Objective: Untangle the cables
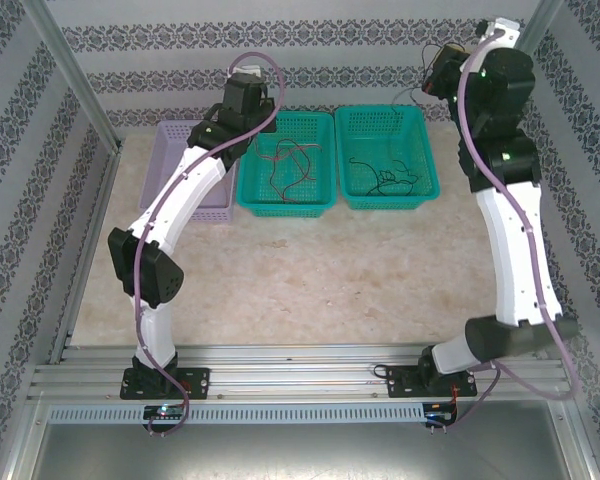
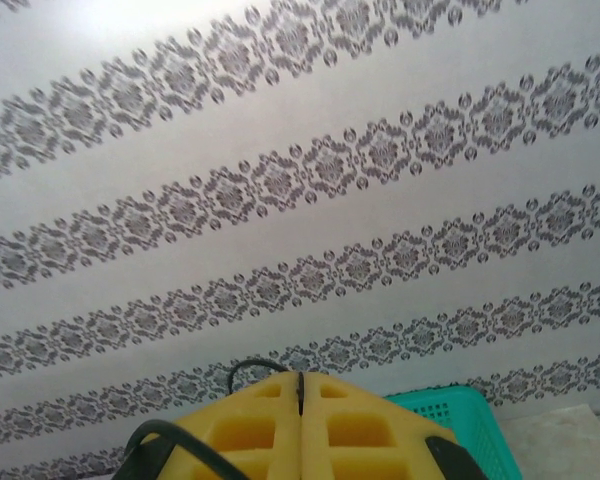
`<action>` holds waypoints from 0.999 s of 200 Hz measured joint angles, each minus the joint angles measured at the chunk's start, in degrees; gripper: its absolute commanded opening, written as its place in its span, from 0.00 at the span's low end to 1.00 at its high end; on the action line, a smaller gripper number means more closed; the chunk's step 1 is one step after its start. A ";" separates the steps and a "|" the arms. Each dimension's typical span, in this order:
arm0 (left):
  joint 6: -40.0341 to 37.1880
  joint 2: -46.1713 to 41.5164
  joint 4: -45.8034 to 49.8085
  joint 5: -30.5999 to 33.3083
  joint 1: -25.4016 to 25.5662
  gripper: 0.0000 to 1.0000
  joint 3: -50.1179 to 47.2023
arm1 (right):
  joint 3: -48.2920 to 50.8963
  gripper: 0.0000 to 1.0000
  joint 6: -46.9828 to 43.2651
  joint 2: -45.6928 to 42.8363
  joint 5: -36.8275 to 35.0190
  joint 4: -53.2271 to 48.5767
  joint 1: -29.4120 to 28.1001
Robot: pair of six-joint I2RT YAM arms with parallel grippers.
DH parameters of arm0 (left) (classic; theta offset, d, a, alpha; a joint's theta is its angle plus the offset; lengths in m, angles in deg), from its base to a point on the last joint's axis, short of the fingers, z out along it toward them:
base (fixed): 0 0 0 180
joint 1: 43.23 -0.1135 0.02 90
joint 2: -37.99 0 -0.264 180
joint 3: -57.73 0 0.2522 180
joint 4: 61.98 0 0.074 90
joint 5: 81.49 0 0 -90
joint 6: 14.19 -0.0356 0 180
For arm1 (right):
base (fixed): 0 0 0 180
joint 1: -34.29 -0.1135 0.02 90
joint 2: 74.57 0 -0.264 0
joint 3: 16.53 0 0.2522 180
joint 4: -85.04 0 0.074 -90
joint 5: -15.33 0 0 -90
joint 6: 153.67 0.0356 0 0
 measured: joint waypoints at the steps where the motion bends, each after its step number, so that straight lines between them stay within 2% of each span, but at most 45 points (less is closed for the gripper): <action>1: -0.09 0.07 -0.02 0.00 0.00 0.00 0.00 | -0.07 0.00 0.02 0.13 0.07 0.00 0.07; 46: -1.14 -0.22 -1.57 -0.04 0.00 0.00 -2.29 | -2.80 0.00 1.11 9.92 5.62 0.04 4.13; 109: -1.86 -1.46 -2.89 -0.26 0.00 0.00 -8.33 | -2.73 0.00 2.01 19.04 8.90 0.52 4.74; 162: -1.86 -4.28 -4.57 -0.68 0.00 0.00 -10.62 | 8.09 0.00 2.80 19.76 8.31 3.85 3.15; 200: -1.86 -5.16 -5.73 -0.96 0.00 0.00 -12.24 | 15.21 0.07 3.28 19.71 7.15 5.95 1.22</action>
